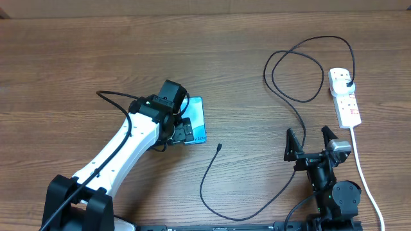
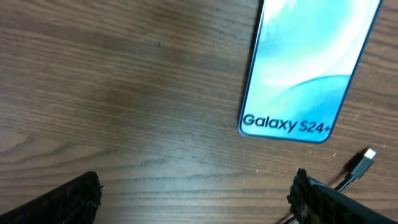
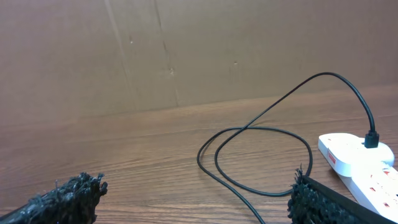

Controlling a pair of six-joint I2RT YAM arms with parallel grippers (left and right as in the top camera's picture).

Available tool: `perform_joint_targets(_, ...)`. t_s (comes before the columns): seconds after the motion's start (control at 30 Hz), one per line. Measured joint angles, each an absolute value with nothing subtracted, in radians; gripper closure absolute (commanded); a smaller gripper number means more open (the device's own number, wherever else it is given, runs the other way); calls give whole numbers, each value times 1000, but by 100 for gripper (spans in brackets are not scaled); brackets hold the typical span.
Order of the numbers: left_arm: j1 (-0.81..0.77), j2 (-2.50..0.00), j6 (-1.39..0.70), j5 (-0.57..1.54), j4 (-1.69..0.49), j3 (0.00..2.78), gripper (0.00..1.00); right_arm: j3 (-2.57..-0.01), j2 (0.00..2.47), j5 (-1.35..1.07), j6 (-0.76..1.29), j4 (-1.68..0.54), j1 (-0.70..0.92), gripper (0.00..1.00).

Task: Plug charger to phone and switch on socket
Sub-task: 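Close the left gripper on the phone's top edge and lift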

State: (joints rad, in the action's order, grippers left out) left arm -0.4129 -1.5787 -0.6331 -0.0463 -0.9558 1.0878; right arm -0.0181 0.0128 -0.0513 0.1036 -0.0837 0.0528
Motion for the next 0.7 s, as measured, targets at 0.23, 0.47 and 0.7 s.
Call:
perform_joint_targets(0.23,-413,-1579,-658,-61,-891,1088,0,-18,13,-52,104,-84,53,0)
perform_joint_targets(0.47,-413,-1579,-668,-65,-831,1088,0,-18,13,-52,103,-84,53,0)
perform_joint_targets(0.7,-413,-1579,-679,-81,-750,1087,1,-18,13,-51,104,-83,53,0)
